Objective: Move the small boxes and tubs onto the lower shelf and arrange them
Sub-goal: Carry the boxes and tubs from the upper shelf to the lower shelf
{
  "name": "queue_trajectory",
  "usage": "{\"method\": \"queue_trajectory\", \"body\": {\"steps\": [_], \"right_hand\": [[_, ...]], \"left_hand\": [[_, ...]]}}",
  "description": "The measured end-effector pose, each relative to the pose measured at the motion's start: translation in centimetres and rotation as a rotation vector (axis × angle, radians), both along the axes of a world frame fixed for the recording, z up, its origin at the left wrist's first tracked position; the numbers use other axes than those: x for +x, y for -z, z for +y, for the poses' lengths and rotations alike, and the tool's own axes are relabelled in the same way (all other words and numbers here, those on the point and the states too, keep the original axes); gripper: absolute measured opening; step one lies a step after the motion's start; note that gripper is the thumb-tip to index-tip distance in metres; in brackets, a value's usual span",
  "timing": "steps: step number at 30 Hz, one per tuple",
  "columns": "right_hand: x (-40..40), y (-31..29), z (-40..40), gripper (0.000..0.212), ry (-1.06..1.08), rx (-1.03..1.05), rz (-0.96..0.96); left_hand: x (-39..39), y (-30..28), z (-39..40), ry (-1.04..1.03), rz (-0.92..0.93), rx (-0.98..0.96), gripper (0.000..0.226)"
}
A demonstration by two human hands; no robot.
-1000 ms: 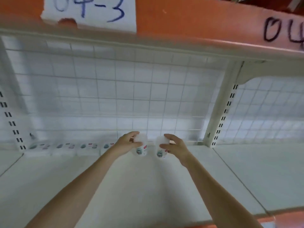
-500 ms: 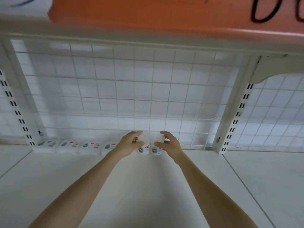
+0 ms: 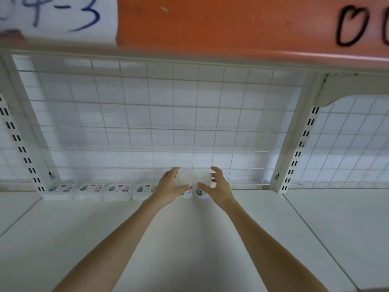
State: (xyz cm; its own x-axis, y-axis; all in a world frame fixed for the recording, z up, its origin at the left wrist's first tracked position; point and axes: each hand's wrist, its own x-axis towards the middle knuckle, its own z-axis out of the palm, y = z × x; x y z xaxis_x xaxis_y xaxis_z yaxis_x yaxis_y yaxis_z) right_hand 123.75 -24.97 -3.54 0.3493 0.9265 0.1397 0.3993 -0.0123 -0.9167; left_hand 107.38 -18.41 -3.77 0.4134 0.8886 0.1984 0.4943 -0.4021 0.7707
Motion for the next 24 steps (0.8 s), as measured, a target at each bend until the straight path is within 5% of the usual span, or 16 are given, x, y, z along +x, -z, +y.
{"method": "queue_trajectory", "body": {"steps": [5, 11, 16, 24], "right_hand": [[-0.3, -0.9, -3.4, 0.076, 0.06, -0.003, -0.23], [-1.4, -1.9, -11.6, 0.047, 0.1, 0.05, -0.703], [-3.1, 0.3, -18.9, 0.035, 0.118, 0.148, -0.943], [-5.4, 3.8, -28.8, 0.032, -0.013, 0.129, -1.003]], "left_hand": [[-2.2, -0.8, -1.4, -0.039, 0.033, 0.209, 0.062], [-6.3, -1.0, -6.6, 0.02, 0.347, 0.647, 0.04], [-9.4, 0.2, -13.4, 0.016, 0.48, 0.698, 0.044], [-15.0, 3.5, -25.9, -0.193, 0.486, 0.677, 0.032]]}}
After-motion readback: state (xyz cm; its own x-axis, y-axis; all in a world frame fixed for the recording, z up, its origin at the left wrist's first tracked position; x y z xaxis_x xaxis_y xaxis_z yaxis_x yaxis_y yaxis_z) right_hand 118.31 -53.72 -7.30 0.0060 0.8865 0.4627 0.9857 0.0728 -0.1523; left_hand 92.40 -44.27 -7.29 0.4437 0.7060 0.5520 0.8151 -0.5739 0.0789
